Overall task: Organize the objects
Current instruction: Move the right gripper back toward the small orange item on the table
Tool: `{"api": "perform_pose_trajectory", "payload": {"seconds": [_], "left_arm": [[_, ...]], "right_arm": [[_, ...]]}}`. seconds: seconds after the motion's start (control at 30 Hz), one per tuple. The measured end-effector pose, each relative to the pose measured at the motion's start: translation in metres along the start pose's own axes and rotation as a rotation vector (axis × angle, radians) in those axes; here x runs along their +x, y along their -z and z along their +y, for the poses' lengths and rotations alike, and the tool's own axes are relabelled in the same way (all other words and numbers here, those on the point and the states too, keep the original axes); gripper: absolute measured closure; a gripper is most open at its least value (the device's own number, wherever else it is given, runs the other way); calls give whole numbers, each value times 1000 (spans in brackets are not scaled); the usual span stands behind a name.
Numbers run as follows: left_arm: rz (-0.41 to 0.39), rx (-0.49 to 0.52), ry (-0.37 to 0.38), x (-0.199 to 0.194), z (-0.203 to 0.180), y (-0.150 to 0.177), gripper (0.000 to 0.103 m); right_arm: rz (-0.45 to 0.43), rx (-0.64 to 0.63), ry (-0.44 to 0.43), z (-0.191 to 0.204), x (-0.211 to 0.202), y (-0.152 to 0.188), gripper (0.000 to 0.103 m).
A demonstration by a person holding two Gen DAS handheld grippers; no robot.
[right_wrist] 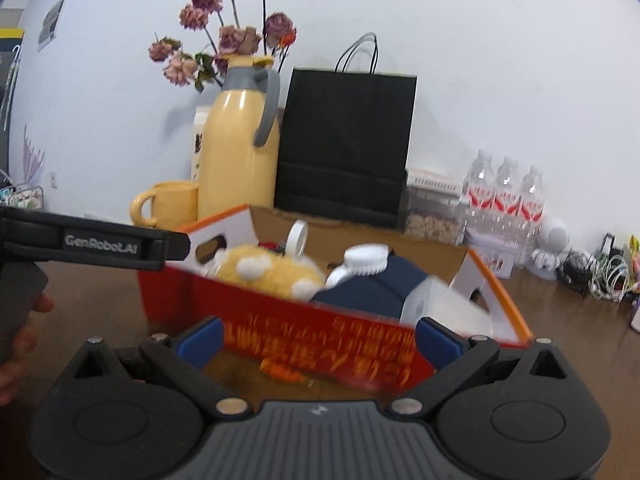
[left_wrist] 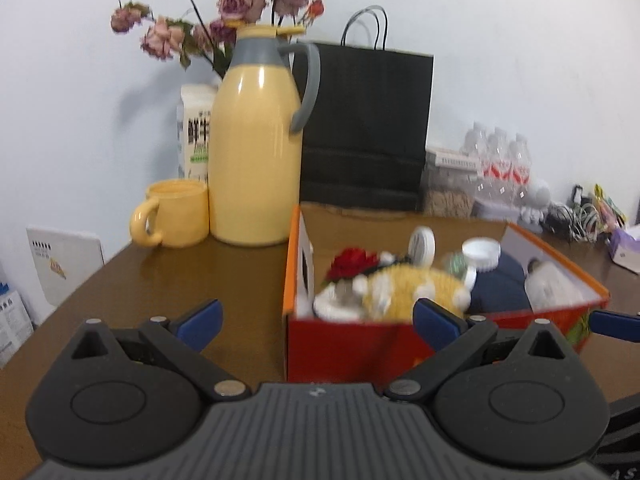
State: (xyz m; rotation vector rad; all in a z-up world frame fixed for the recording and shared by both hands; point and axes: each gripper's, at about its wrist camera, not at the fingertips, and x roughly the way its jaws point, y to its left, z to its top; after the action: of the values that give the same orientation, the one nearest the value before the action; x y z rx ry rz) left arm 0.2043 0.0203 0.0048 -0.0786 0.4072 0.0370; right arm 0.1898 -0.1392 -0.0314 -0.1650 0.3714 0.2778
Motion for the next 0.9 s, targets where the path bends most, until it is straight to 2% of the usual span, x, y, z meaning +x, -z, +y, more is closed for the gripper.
{"api": "perform_pose_trajectory", "payload": {"seconds": [0.27,0.4,0.47,0.6,0.9], "left_arm": [[94,9,5,-6,10,17,0],[117,-15,2,-4,16,18,0],[122,-23,3,-4,18,18,0],[128,-25,11,-4,18,18,0],[134,-38,17,-5,20,18,0]], "right_arm": [[119,28,-31,5,13,12,16],[186,76,-40,6,28,13,33],[209,109,-43,7,35,12,34],[238,156,-21,12,48,8,37],[262,205,39,20,63,5,63]]}}
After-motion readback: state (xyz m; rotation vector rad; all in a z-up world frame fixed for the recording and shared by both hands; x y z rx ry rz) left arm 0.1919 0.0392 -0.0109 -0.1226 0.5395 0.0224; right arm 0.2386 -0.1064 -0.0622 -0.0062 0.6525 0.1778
